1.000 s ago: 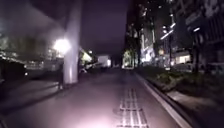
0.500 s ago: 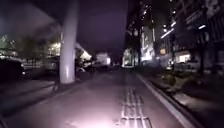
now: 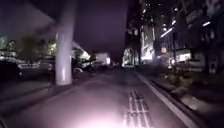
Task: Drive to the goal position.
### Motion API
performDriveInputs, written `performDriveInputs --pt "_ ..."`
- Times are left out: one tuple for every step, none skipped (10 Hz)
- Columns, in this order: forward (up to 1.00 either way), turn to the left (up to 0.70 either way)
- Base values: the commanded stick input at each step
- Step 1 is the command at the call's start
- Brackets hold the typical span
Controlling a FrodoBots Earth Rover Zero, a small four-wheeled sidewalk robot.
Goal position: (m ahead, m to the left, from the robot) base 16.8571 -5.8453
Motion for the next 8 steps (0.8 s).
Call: performDriveInputs --pt "0.45 0.0" --pt "0.45 0.0" --pt "0.45 0.0" --pt "0.45 0.0" --pt "0.45 0.0" --pt "0.45 0.0" --pt "0.45 0.0" --pt "0.45 0.0"
